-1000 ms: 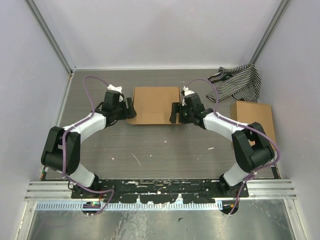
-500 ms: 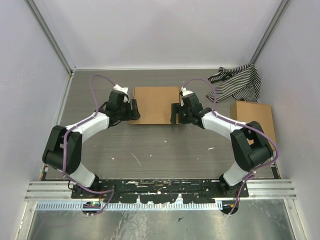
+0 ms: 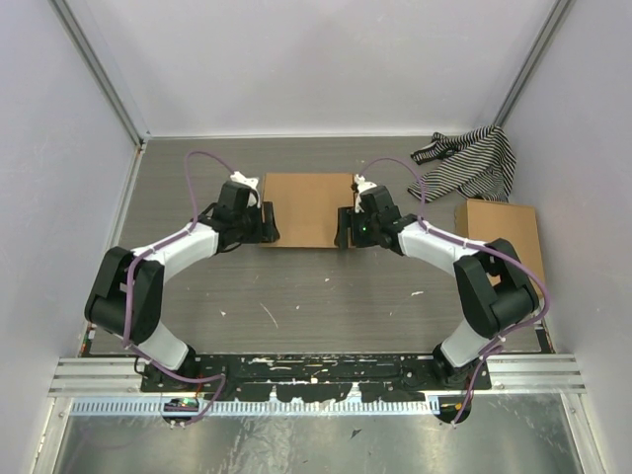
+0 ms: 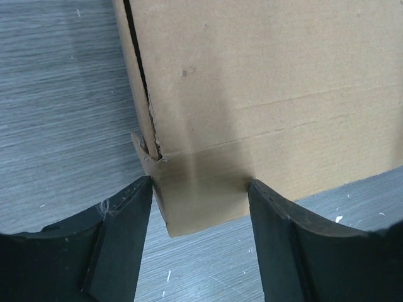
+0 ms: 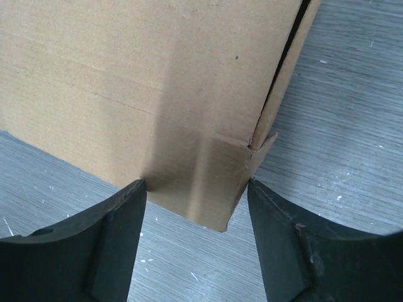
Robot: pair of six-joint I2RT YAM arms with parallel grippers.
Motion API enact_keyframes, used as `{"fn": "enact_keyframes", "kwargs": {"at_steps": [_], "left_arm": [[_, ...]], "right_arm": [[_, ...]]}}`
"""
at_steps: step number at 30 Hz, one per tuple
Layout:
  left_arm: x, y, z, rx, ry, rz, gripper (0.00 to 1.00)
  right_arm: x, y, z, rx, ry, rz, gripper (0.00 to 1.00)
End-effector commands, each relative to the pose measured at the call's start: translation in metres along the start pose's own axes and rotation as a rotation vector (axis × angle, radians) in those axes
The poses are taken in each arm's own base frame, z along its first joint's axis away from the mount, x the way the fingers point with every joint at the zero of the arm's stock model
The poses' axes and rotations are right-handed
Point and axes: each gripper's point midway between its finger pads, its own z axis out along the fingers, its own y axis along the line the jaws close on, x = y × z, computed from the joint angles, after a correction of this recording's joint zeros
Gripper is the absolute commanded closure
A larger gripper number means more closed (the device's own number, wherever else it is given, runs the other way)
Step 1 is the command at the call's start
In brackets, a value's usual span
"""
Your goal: Fold the paper box
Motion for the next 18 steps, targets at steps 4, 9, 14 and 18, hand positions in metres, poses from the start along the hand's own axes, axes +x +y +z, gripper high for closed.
{"fn": "enact_keyframes", "kwargs": {"at_steps": [4,9,14,18], "left_arm": [[0.006,-0.011,-0.02,0.019,0.079,-0.014,0.34],[0.007,-0.013,-0.031,0.002,0.146,-0.02,0.37],[0.007,-0.015,-0.039,-0.006,0.17,-0.03,0.4],[0.005,-0.017,-0.043,0.0,0.181,-0.036,0.4]], "right_arm": [[-0.024,0.021,-0.025,-0.065,-0.054,-0.013,0.34],[-0.029,0.019,-0.034,-0.026,-0.019,0.014,0.38],[-0.032,0.021,-0.04,-0.047,0.013,0.047,0.41],[-0.036,0.021,-0.047,-0.081,0.025,0.086,0.44]]}}
